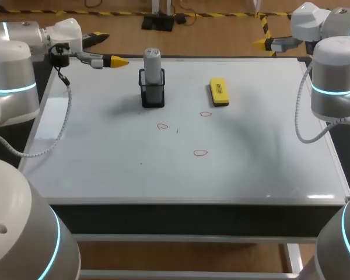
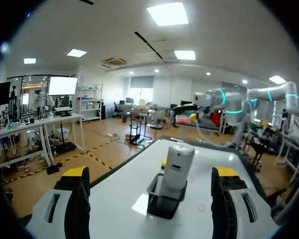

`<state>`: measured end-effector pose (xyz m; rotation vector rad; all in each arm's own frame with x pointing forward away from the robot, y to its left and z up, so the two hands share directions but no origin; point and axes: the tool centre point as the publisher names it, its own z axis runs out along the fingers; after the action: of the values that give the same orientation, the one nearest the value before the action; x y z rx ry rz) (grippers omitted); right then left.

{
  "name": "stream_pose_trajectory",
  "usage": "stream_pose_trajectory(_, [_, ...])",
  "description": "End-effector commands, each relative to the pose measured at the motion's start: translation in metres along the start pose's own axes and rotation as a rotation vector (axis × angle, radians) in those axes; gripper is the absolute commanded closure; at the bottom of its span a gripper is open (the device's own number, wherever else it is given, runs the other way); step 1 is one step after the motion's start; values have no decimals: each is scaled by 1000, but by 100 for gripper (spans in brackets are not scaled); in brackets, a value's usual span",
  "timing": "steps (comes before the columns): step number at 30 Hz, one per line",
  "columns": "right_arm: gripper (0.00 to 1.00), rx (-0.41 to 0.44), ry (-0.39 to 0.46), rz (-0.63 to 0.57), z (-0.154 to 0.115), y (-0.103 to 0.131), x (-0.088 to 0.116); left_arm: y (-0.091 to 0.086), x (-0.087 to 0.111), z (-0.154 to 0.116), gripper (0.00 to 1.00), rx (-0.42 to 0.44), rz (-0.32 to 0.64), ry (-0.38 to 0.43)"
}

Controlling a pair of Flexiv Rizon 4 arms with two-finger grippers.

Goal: Pick up the inspection probe, press it on each red-marked spot on the whiteboard one by one, put down the probe, pick up the eraser, and wipe off all the red marks.

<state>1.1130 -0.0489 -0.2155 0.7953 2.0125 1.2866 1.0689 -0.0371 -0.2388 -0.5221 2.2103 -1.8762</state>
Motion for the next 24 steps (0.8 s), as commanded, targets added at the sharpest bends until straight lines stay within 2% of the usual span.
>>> stream_pose_trajectory(1, [0,-1,1,0,0,0,0,10,-3,8,0,148,55,270])
stream_pose_trajectory(3, [0,-1,1,0,0,0,0,15,6,18,0,188,50,308])
stream_pose_trajectory(7, [0,-1,1,0,0,0,0,24,14,36,0,196,39,332])
stream_pose_trajectory(11, [0,-1,1,0,0,0,0,22,20,48,0,190,49,353])
stream_pose_trajectory(19, [0,-1,1,0,0,0,0,23,37,73,0,220,55,347])
stream_pose_trajectory(24, [0,-1,1,0,0,0,0,19,50,87,0,188,60,318])
